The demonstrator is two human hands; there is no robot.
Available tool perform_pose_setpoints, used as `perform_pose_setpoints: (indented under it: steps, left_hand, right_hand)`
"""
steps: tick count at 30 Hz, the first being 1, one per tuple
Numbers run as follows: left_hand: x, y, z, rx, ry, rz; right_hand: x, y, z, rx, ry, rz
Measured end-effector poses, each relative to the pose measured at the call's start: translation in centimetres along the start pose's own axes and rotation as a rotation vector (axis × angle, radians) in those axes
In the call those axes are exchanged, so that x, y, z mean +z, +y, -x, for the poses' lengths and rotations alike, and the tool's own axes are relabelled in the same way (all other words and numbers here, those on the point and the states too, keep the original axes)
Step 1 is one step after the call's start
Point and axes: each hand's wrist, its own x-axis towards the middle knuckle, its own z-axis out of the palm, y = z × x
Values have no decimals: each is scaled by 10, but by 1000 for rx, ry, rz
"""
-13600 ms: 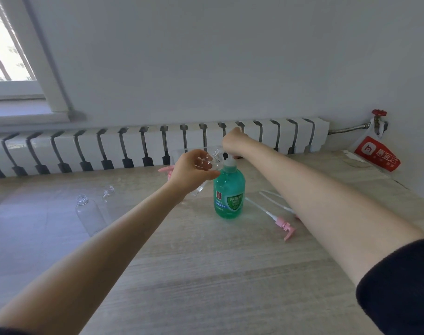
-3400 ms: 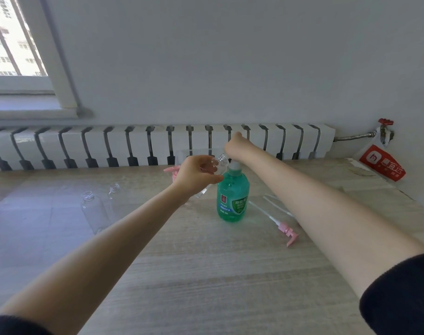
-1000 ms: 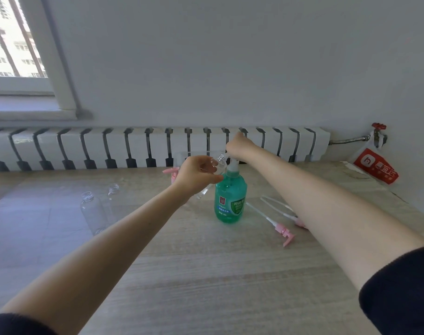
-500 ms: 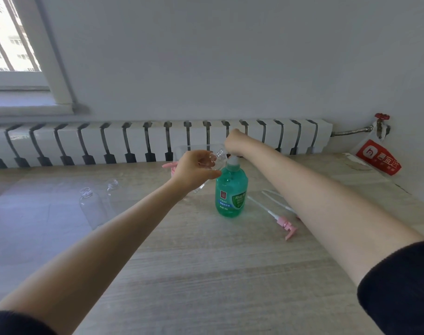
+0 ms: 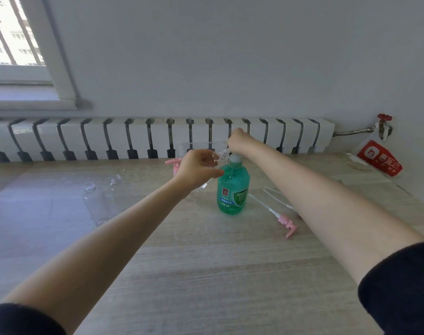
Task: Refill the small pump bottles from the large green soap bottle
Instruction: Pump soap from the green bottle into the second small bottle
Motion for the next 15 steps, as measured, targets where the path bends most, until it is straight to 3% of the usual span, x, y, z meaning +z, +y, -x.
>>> perform_pose_setpoints:
  steps: [15]
  left_hand:
    - [-3,10,-3,-5,10,7]
  right_hand:
    - [-9,1,-4,-28,3,-145]
